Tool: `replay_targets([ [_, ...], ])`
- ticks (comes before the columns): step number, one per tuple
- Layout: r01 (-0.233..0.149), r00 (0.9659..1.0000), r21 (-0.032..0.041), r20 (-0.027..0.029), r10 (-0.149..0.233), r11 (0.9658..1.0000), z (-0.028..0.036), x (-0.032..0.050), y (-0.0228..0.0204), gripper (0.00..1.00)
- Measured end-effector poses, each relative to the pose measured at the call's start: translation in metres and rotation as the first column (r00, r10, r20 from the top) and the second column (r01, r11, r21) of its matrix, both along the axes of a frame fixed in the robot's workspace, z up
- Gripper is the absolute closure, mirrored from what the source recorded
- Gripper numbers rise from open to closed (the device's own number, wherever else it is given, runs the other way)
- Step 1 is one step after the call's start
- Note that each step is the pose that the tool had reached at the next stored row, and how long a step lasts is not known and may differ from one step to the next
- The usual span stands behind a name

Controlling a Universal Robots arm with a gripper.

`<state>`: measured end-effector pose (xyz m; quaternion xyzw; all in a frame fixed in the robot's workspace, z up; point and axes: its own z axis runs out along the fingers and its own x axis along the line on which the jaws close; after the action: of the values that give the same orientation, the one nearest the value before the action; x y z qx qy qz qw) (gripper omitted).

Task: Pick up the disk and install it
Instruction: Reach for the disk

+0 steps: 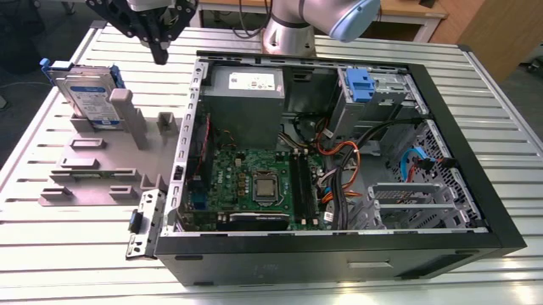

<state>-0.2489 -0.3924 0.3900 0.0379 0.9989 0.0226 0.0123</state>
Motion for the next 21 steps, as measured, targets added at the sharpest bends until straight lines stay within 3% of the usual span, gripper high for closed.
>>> replay_targets([
  [10,0.0,1.0,0.0,-0.0008,0.0,1.0,-0.0002,-0.0076,0.0,0.89],
  [21,0.0,1.0,0.0001,-0.0009,0.0,1.0,-0.0004,-0.0094,0.0,0.89],
])
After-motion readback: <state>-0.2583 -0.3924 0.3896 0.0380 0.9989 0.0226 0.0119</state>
